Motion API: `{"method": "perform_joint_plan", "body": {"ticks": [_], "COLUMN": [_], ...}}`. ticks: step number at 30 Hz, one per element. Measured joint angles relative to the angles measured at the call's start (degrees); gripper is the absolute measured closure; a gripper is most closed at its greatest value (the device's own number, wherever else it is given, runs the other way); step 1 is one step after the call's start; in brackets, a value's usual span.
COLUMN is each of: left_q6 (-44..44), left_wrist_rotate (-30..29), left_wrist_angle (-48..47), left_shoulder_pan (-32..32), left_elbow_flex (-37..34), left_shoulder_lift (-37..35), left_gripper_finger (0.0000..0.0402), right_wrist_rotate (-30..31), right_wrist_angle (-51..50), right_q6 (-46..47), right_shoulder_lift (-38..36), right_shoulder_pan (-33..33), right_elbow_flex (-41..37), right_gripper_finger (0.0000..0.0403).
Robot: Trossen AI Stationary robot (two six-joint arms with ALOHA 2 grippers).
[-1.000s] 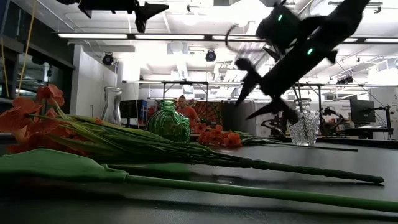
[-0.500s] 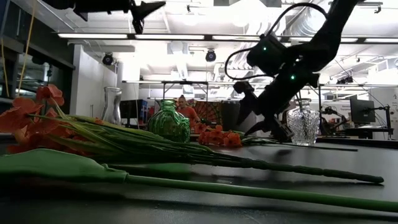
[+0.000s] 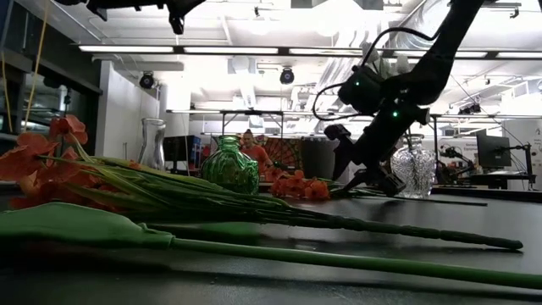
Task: Sort flowers into vase by color
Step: Put the top right orange flowers into the green vase
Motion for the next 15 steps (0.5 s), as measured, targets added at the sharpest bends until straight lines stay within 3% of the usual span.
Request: {"method": "perform_joint_plan", "body": {"ticks": [4,9,15], "left_q6": [-0.6,-0.1,0.6], "left_wrist_rotate": [0.0,0.1,0.0], "left_wrist_angle": [-0.2,0.0,-0.5], "left_shoulder_pan": [0.4,2.1,5.0], "left_elbow_flex": [0.0,0.0,0.0], "left_shoulder_lift": [-0.1,-1.8,-5.7], "left_gripper_finger": [0.0218,0.0218,0.0218], "right_wrist_rotate": [-1.1,-0.7,1.0], "right_wrist_angle": [0.7,2.6,6.6], "right_q6": [-0.1,-3.9,-6.8], "right_shoulder_lift": [0.9,0.2,-4.6], "right_shoulder_pan": [-0.5,0.9,3.8], "right_elbow_flex": [0.1,0.0,0.0], "right_gripper_finger": [0.0290,0.0385,0.0398]}}
